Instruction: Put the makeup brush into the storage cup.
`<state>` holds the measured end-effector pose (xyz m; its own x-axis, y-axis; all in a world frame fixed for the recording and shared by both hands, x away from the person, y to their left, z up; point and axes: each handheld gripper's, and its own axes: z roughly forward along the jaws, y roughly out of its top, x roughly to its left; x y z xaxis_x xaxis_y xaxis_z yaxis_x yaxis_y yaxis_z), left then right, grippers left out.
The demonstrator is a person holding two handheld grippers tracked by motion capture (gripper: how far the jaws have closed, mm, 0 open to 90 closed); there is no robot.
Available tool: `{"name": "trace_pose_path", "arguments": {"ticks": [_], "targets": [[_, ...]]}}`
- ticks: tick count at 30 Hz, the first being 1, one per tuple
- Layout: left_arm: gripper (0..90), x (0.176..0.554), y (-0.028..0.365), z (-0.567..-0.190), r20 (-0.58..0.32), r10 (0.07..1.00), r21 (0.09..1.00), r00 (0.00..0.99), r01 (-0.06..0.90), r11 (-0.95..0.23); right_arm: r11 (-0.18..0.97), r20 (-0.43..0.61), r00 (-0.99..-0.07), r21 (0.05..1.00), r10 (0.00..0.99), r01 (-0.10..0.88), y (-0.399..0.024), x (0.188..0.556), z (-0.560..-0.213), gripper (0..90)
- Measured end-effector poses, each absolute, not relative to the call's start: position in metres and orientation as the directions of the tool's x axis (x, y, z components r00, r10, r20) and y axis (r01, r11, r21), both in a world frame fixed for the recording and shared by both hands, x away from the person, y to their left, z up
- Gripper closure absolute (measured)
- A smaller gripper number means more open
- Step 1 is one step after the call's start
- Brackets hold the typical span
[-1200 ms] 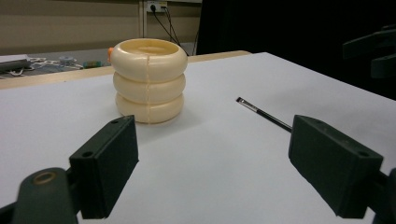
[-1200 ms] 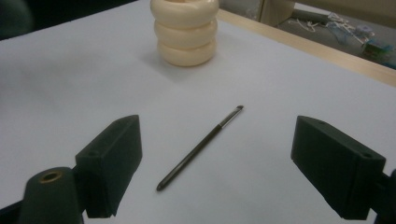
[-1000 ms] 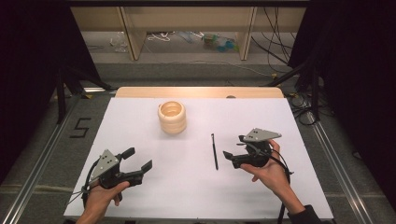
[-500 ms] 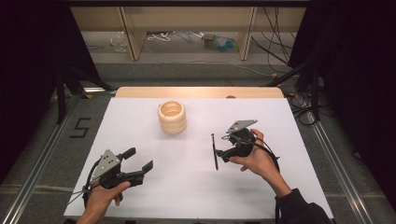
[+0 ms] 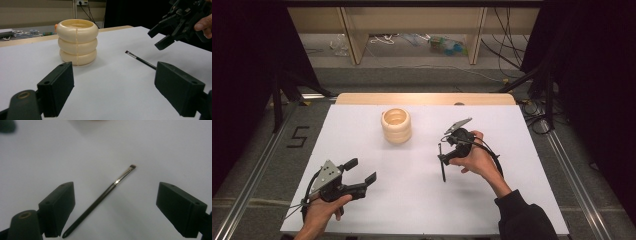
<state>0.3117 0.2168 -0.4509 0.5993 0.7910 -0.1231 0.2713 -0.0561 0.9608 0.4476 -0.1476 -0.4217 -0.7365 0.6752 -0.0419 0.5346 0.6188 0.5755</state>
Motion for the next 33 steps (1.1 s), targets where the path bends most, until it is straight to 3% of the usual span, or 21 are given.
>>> {"name": "trace_pose_path", "arguments": {"ticks": [8,20,33], "targets": [[15.7,0.311,0.217,-0.451,-0.129,0.792,0.961,0.596,0.273,-0.049,0.680,-0.055,-0.756,0.484,0.652,0.551,-0.129,0.458,-0.434,17.0],[15.7,0.312,0.217,-0.452,-0.130,0.788,0.959,0.602,0.280,-0.056,0.752,-0.030,-0.792,0.337,0.609,0.566,-0.118,0.478,-0.447,27.6],[16.2,0.312,0.217,-0.452,-0.133,0.783,0.958,0.608,0.282,-0.056,0.781,0.010,-0.810,0.258,0.587,0.569,-0.114,0.483,-0.458,38.8]]}}
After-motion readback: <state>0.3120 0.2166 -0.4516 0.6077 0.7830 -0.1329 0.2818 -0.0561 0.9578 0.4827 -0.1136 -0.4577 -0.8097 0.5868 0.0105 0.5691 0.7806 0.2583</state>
